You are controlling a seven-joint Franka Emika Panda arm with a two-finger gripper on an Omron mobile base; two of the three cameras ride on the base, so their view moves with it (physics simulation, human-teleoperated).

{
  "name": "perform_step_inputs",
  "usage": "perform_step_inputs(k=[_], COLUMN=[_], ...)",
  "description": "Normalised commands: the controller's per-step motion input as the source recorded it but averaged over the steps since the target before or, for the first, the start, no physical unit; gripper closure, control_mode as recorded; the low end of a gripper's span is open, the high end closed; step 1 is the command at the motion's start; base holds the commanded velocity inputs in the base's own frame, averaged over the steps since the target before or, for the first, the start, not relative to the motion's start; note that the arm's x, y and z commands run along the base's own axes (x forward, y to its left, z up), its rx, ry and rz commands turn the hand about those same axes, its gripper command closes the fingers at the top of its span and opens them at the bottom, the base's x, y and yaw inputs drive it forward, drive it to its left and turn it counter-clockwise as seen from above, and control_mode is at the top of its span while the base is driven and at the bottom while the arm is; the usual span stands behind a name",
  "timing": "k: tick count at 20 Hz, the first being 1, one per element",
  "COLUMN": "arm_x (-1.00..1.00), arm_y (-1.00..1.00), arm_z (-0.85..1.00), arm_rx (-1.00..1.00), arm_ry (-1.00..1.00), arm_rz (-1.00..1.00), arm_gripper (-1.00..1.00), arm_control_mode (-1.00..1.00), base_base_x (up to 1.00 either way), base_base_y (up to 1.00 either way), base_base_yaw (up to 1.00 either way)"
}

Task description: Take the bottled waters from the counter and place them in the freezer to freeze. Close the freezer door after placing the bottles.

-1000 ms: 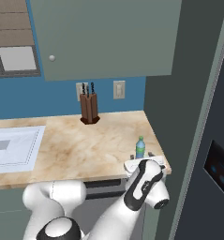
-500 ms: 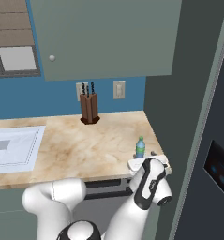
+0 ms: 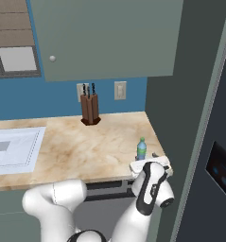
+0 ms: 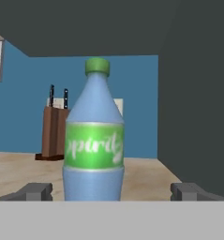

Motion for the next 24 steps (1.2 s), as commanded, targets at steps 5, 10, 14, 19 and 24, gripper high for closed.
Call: perform_step_inputs(k=[5,10,14,19,24], arm_x=[0.01,0.01,0.0,0.08,0.34], arm_y=[0.0,0.17,0.24,0.06,-0.01], arm_z=[0.0,0.05,0.04,0.02,0.0], arm_rx=[0.0,0.0,-0.02,-0.01,0.0], arm_ry=[0.01,0.04,0.01,0.0,0.0], arm_rz=[0.0,0.0,0.0,0.0,0.0], arm_gripper=[-1.0,-1.0,-1.0,-1.0,-1.0], arm_control_mode=[-1.0,-1.0,-1.0,-1.0,-1.0], base_base_x=[0.0,0.0,0.0,0.0,0.0], base_base_y=[0.0,0.0,0.0,0.0,0.0], base_base_yaw=[0.0,0.0,0.0,0.0,0.0])
